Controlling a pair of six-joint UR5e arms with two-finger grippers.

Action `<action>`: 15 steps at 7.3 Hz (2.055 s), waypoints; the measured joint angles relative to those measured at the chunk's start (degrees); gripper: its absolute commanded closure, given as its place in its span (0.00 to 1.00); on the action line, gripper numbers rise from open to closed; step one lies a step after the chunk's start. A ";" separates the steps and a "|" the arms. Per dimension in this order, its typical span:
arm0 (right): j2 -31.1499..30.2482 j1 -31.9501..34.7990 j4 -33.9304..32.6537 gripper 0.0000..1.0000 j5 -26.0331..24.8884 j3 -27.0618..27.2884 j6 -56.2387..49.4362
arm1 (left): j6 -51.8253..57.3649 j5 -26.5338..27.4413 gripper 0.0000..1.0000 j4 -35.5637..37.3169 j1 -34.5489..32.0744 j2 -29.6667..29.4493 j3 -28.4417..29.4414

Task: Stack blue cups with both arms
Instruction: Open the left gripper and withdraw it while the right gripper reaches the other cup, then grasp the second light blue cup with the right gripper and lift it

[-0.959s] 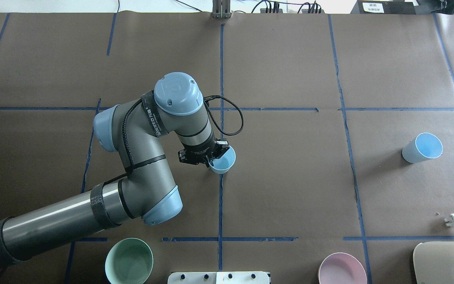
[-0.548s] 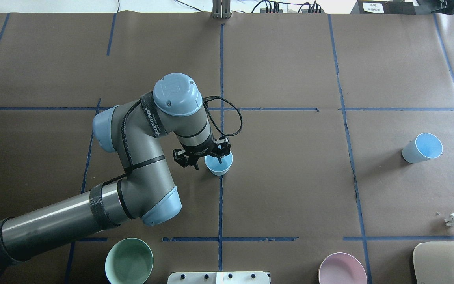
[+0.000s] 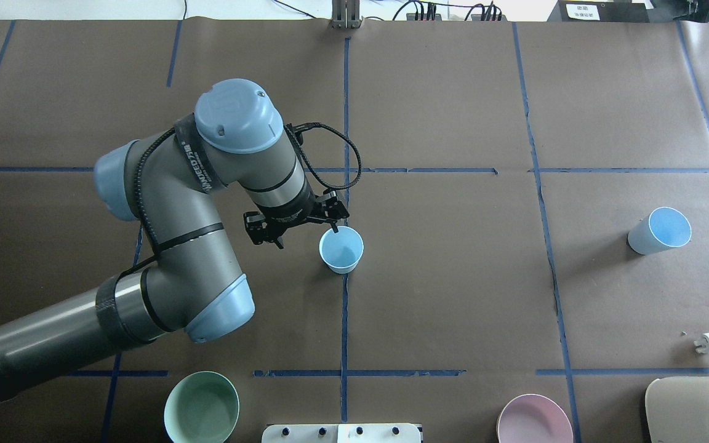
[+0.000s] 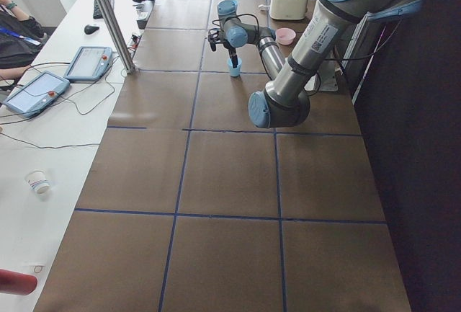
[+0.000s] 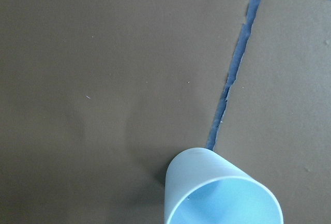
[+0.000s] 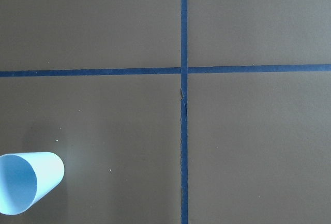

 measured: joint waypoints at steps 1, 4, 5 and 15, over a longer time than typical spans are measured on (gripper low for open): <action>-0.04 -1.22 0.83 0.00 -0.03 0.45 1.46 | 1.81 -1.50 0.00 3.55 -1.60 1.77 -4.43; -1.87 -9.86 18.40 0.00 -0.30 0.82 23.35 | 10.42 -3.06 0.00 14.80 -6.12 10.56 -20.49; -2.36 -13.33 23.61 0.00 -0.47 0.74 30.26 | 13.60 -3.08 0.00 17.67 -7.35 13.34 -24.79; -1.80 -32.50 33.60 0.74 -9.97 -4.09 45.20 | 26.01 -2.77 0.00 26.14 -13.41 25.14 -37.93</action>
